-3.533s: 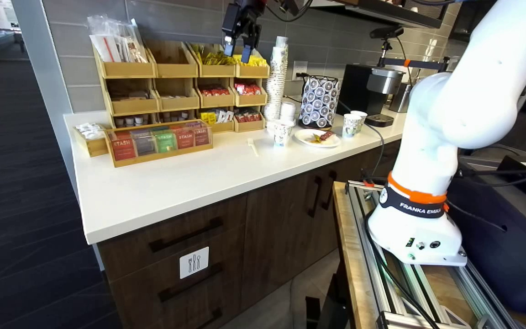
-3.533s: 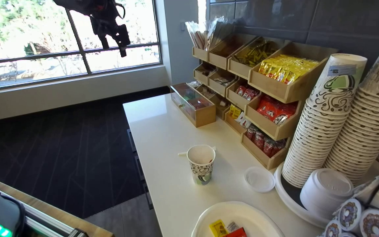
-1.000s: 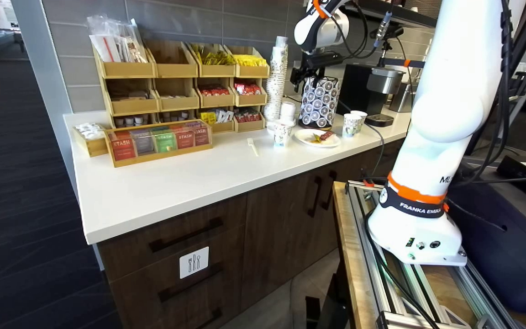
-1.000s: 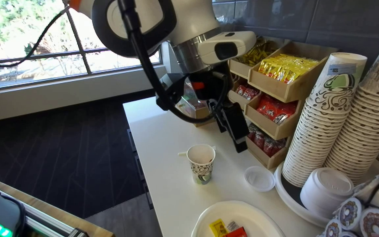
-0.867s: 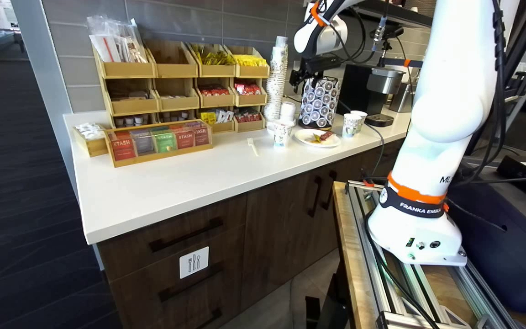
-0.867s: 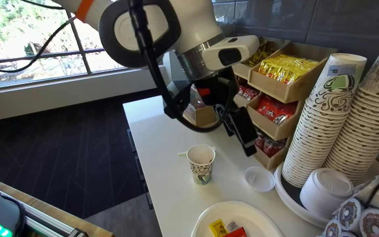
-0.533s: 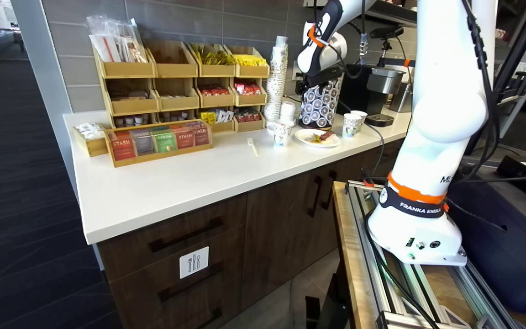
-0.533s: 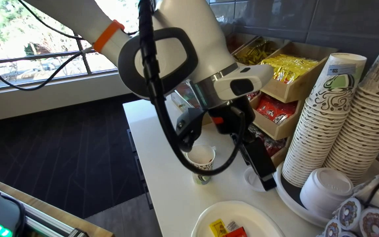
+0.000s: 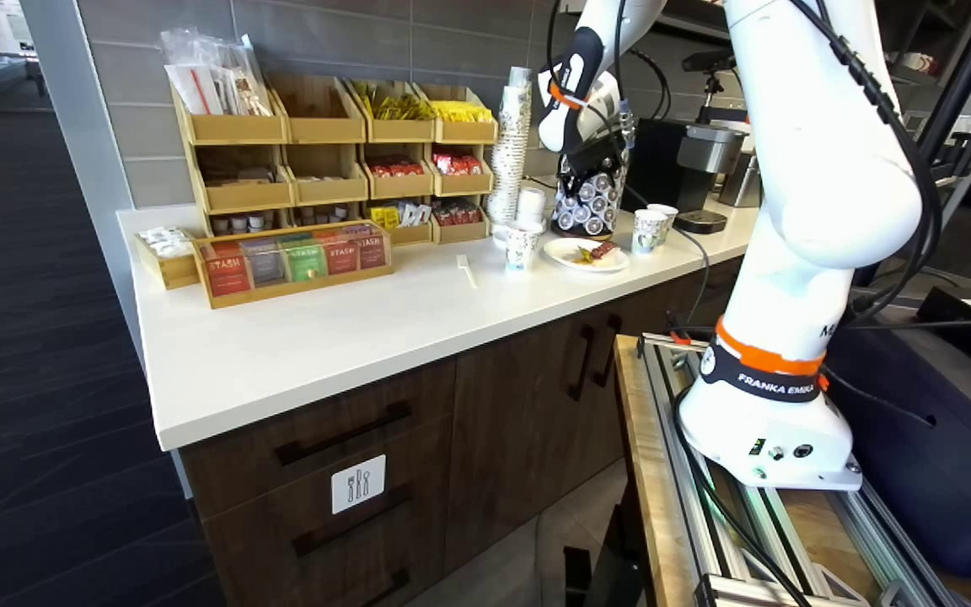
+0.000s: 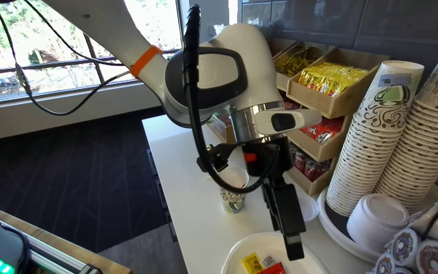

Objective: Pick up the red sachet on the white plate and put it in the middle rack of the far right snack rack

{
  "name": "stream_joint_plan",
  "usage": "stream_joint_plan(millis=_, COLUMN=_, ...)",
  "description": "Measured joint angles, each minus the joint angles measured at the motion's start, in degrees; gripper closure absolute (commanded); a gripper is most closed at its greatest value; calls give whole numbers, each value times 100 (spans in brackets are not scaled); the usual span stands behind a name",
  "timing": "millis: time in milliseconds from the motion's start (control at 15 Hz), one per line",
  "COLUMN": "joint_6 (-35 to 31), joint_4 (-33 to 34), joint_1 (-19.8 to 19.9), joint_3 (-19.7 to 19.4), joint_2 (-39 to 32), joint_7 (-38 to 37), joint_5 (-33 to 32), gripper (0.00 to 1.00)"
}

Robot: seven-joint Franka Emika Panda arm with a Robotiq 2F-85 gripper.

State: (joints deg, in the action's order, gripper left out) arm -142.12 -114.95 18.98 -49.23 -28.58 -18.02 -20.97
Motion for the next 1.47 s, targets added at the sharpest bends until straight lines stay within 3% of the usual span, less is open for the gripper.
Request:
stream_joint_plan(millis=267, joint_6=1103, joint_4=368, joint_1=77, joint_3=232, joint_2=-328, joint_7=390, joint_5=0, gripper=0)
stream_joint_plan(millis=667, joint_6=2131, joint_4=1050, joint_1=979, joint_3=1219, joint_2=-610, joint_7=1851, joint_5=326, gripper=0)
stream_joint_plan(millis=1133, joint_6=2216, joint_4=1199, joint_1=1127, joint_3=1365, joint_2=-637, joint_7=2013, joint_5=390, gripper=0)
stream_joint_plan(millis=1467, joint_6=2181, joint_4=1331, joint_1=1490, joint_3=1806, joint_2=-727, joint_7=2084, joint_5=541, gripper=0)
